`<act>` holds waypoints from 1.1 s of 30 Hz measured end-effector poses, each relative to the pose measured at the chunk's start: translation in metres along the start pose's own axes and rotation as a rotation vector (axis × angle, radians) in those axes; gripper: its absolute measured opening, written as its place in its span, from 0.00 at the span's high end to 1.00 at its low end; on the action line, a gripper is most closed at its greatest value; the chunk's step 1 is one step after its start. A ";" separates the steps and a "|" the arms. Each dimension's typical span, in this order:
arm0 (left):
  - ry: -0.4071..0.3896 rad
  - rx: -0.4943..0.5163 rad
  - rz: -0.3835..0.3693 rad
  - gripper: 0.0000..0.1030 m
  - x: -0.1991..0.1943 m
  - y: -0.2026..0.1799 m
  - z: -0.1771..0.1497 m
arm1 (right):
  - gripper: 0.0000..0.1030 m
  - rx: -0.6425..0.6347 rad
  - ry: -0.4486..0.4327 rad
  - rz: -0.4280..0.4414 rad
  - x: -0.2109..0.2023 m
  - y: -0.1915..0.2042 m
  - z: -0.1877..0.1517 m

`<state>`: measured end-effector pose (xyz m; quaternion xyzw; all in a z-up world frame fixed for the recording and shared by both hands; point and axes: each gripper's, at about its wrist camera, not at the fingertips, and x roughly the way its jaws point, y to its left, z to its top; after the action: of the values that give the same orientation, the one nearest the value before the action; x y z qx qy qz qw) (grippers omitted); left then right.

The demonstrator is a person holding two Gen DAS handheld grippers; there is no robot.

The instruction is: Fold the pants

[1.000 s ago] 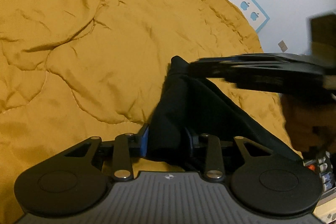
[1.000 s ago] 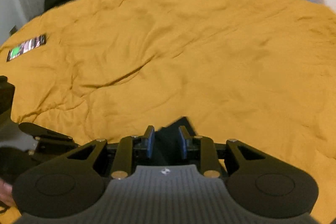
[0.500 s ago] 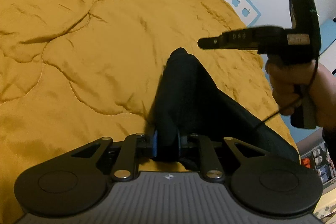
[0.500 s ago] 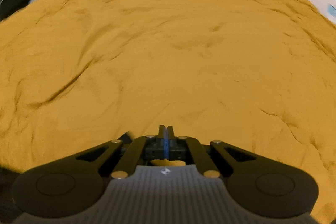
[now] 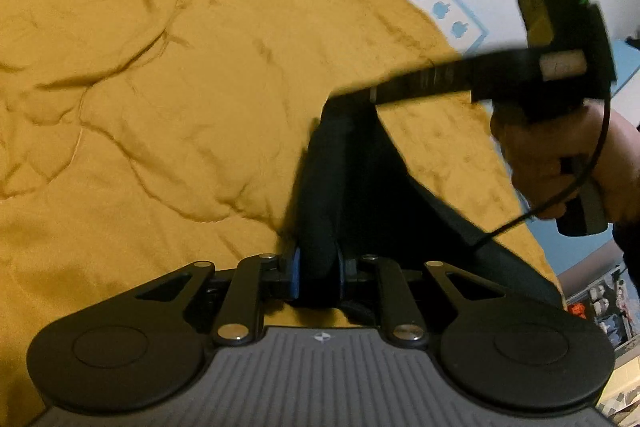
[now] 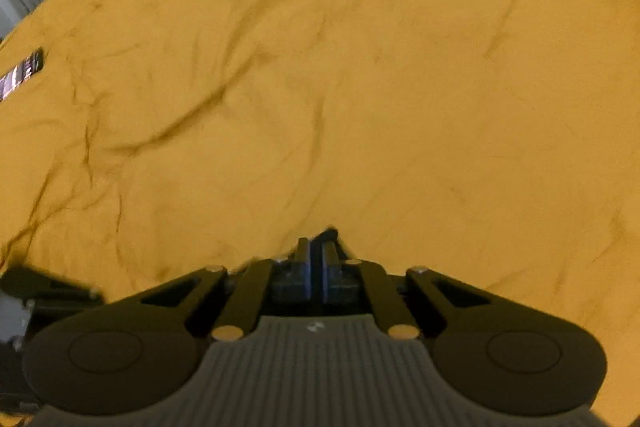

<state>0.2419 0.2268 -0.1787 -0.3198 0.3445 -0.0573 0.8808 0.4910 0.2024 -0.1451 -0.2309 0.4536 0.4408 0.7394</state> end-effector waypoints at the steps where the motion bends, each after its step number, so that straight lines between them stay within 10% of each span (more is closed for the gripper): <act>1: -0.008 0.013 -0.005 0.85 -0.002 -0.002 0.000 | 1.00 0.034 -0.063 0.003 -0.011 -0.001 0.002; 7: 0.031 0.018 0.019 0.86 0.001 0.000 -0.006 | 1.00 0.227 -0.098 -0.110 0.009 -0.040 0.000; 19: 0.007 -0.195 -0.079 0.80 -0.003 0.034 0.001 | 0.85 0.119 -0.125 0.184 -0.040 -0.050 -0.059; 23: 0.010 -0.200 -0.071 0.80 -0.002 0.036 -0.002 | 0.84 0.034 0.063 -0.022 -0.012 -0.035 -0.090; 33: 0.009 -0.299 -0.111 0.69 0.009 0.043 0.005 | 0.65 0.454 -0.194 -0.183 -0.098 -0.073 -0.187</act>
<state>0.2466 0.2606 -0.2066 -0.4657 0.3351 -0.0555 0.8172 0.4473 -0.0161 -0.1537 -0.0559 0.4449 0.2792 0.8491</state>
